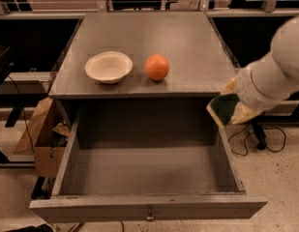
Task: Pick sponge from top drawer and place on counter
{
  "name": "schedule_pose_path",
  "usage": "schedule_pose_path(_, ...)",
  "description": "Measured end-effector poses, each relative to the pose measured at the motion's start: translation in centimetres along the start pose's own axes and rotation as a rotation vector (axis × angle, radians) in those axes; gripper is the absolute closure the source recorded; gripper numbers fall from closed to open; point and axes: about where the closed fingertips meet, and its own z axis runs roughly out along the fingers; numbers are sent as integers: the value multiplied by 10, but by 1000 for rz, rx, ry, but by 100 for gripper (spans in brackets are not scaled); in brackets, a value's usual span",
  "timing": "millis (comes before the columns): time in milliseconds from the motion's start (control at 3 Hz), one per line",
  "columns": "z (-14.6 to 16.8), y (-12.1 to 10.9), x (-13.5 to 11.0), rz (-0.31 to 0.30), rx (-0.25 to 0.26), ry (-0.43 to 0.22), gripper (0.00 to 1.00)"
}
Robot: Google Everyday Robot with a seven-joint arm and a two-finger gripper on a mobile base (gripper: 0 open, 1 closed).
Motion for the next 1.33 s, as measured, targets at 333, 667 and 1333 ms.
schedule_pose_path(333,-6,-61,-11,-34,-33,-6,100)
schedule_pose_path(667,11,-123,-27,-32,-62,-20,100)
schedule_pose_path(1333,-10,-255,-23,155,166,-33,100)
